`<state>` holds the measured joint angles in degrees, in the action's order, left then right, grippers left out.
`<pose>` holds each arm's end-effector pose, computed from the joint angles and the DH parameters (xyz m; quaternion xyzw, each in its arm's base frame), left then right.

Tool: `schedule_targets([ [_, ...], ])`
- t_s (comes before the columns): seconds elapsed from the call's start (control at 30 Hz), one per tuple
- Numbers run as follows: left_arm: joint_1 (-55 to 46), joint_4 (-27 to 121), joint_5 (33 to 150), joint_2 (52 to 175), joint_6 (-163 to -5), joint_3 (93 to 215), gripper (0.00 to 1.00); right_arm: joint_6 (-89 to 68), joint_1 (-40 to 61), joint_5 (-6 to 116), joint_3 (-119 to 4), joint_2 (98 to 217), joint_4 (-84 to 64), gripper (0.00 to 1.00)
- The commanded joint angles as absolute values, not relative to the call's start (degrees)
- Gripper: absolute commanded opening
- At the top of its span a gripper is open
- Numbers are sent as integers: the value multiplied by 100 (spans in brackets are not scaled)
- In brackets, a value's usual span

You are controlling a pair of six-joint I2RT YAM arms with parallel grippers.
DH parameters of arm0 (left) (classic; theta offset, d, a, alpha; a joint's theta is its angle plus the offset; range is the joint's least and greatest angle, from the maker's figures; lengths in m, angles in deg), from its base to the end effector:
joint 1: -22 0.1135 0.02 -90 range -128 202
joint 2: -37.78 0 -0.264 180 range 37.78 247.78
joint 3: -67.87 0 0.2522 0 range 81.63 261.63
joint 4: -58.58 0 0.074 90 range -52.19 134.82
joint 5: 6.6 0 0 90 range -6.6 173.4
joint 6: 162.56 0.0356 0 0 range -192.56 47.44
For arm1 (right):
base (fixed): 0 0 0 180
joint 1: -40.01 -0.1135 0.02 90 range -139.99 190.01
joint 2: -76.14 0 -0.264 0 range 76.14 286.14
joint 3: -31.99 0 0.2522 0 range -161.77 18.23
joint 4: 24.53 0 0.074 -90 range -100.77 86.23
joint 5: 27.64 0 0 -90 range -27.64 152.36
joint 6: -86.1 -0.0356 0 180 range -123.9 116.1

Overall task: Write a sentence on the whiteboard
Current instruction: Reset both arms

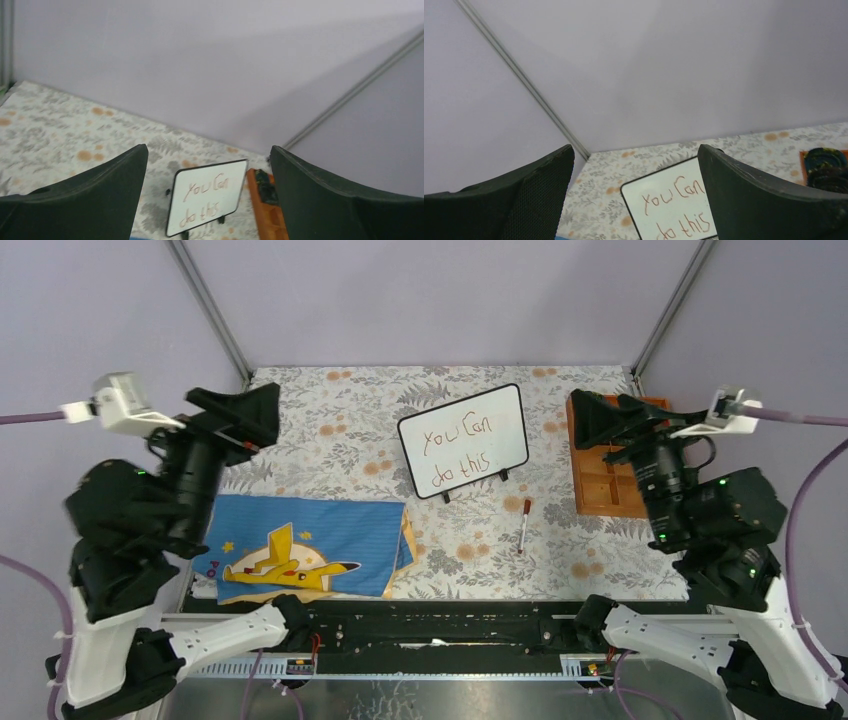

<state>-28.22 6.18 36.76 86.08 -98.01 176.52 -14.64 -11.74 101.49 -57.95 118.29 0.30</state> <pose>0.0625 -0.0347 0.5434 -0.1624 0.6528 -0.2197 0.7065 0.0717 0.0546 0.5171 0.0792 0.5852 0.2494 0.7675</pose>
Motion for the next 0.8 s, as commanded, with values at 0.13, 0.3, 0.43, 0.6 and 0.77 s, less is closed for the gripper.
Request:
schedule_targets([
  [0.13, -2853, 294, 4684, 9727, -8975, 19201, 99, -1356, -1186, 10142, -6841, 12412, 305, 100],
  [0.3, -2852, 556, 4851, 10087, -9055, 19393, 99, -1332, -1193, 10194, -7181, 12523, 501, 100],
  [0.43, -2849, 973, 5063, 10062, -9043, 19113, 99, -1591, -1194, 10025, -7680, 12813, 617, 100],
  [0.6, -2854, 1297, 4906, 10089, -9056, 18900, 99, -1192, -1187, 10382, -8069, 13367, 588, 100],
  [0.77, -2848, 1544, 4692, 10004, -9164, 18477, 99, -936, -1189, 11191, -6888, 12880, -313, 100],
])
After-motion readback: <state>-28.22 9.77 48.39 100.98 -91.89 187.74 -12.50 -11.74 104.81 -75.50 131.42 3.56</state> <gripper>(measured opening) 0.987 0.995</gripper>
